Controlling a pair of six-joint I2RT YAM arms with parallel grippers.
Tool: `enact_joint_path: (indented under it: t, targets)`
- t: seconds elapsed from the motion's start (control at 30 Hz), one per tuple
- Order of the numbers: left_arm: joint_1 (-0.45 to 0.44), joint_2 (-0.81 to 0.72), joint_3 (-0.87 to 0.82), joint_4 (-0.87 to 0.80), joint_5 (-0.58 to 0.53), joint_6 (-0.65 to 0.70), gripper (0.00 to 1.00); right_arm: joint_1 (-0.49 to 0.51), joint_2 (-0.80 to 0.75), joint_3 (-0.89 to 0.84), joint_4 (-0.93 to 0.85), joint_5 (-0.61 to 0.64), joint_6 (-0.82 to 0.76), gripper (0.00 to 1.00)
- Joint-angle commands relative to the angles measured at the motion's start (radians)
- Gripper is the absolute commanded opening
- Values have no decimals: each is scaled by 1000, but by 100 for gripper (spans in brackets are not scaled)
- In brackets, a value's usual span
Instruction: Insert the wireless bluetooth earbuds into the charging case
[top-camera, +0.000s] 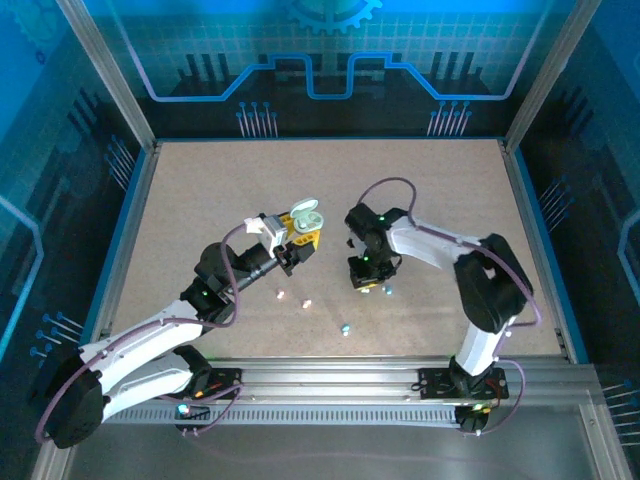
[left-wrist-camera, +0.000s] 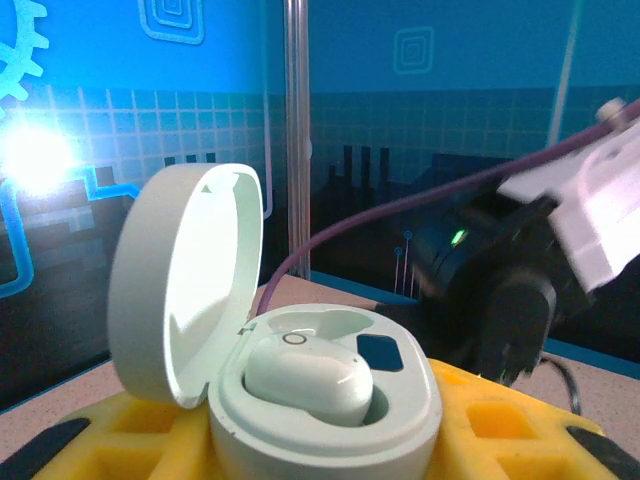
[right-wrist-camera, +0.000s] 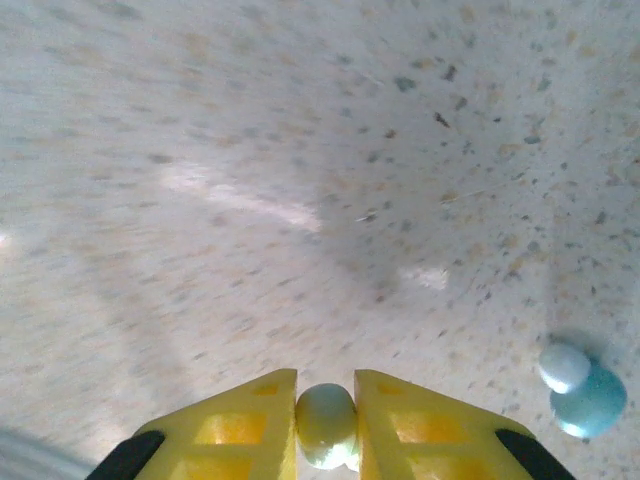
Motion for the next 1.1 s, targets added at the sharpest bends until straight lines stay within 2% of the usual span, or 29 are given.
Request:
enact_joint_path:
  t: [0.0, 0.23, 0.43, 0.67, 1.07]
  targets:
    - [-5, -2, -12, 22, -20, 4, 41, -58, -154, 16, 36, -164, 23, 20]
    - [-4, 17, -13, 28, -18, 10, 41, -218, -359, -30, 265, -674, 135, 20]
    - [-5, 50, -8, 30, 8, 15, 41, -274, -424, -30, 427, -912, 252, 21]
    - [-5, 91, 14, 29, 61, 37, 41, -274, -440, 15, 469, -977, 294, 21]
    - [-8, 143, 26, 94, 153, 75, 41, -219, -412, 67, 435, -869, 284, 22]
